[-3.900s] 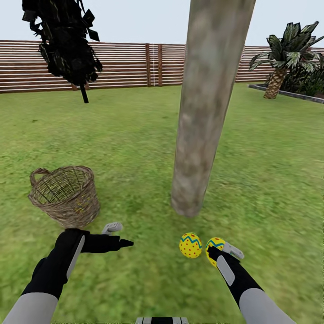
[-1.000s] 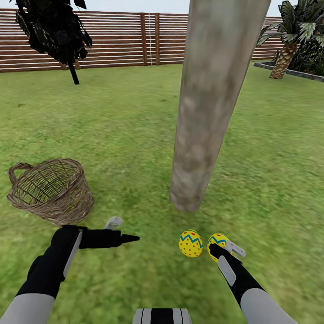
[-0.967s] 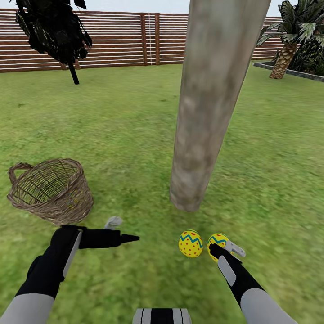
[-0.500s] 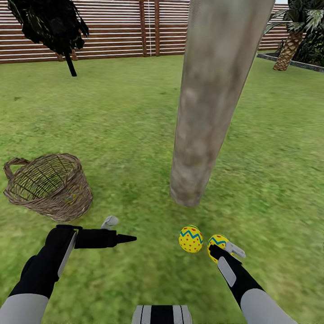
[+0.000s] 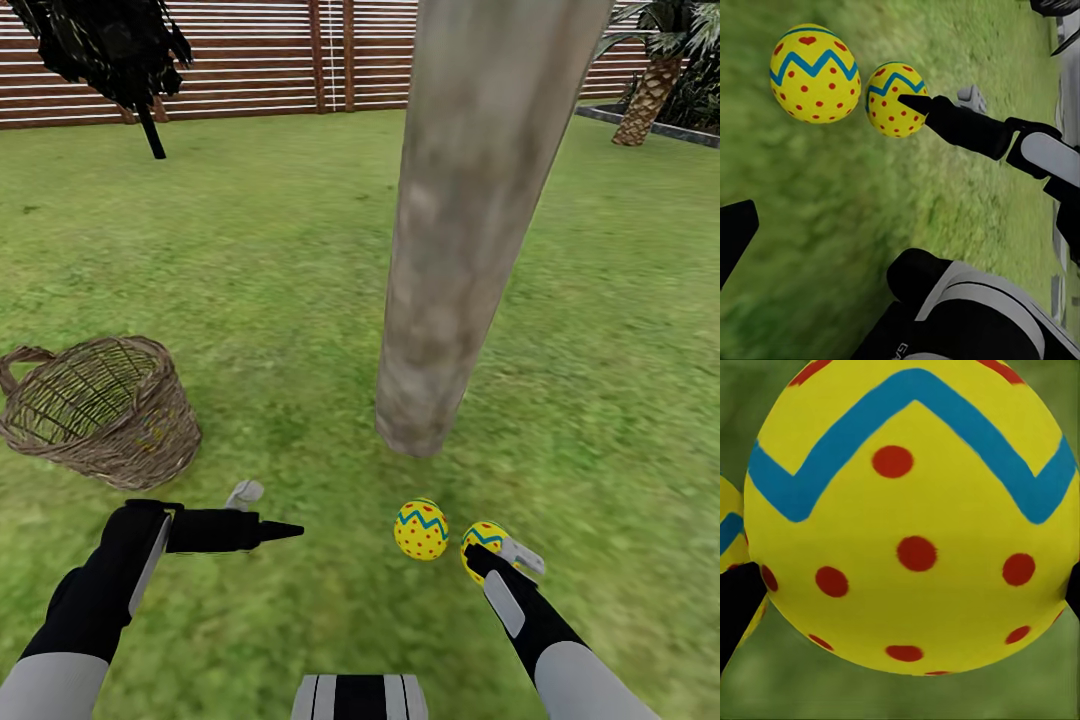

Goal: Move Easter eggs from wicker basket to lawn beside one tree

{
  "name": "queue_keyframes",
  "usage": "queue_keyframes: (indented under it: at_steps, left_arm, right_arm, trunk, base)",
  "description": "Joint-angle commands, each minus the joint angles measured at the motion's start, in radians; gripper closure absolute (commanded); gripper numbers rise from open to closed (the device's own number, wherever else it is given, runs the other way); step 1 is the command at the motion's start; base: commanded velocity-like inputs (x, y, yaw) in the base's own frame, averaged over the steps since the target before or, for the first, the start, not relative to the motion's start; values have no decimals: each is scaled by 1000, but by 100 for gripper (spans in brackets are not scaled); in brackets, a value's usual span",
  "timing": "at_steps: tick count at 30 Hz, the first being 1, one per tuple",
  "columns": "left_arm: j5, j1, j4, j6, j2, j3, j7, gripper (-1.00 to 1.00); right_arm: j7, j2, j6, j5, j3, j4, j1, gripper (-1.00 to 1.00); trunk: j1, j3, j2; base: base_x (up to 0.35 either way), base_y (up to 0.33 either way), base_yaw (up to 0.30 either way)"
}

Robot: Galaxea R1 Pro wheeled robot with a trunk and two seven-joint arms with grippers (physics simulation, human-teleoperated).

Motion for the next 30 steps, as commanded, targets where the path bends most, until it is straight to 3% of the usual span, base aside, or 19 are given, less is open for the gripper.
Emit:
queue_keyframes:
  at_steps: [1,4,12,25,30]
  left_arm:
    - [-8,-1,-1,9,0,1,-9,-100]
    - [-8,-1,-1,9,0,1,-8,-100]
    - [-8,-1,-1,9,-1,1,-10,-100]
    - [-8,-1,-1,9,-1,0,-9,-100]
    - [-8,-1,-1,9,-1,0,-9,-100]
  right_arm:
    - [-3,1,4,-7,-3,-2,0,100]
    - [-3,1,4,-7,-3,-2,0,100]
    - [-3,2,4,-7,-3,-1,0,100]
    - [-3,2,4,-7,-3,-1,0,100]
    - [-3,2,4,-7,-3,-1,0,100]
  trunk:
    - [0,-1,0]
    - [0,-1,0]
    - [4,-32,-2]
    - [4,-32,-2]
    - [6,-51,-3]
  base:
    - [39,-38,0]
    - [11,-10,0]
    - [0,0,0]
    - [64,0,0]
    - [2,0,0]
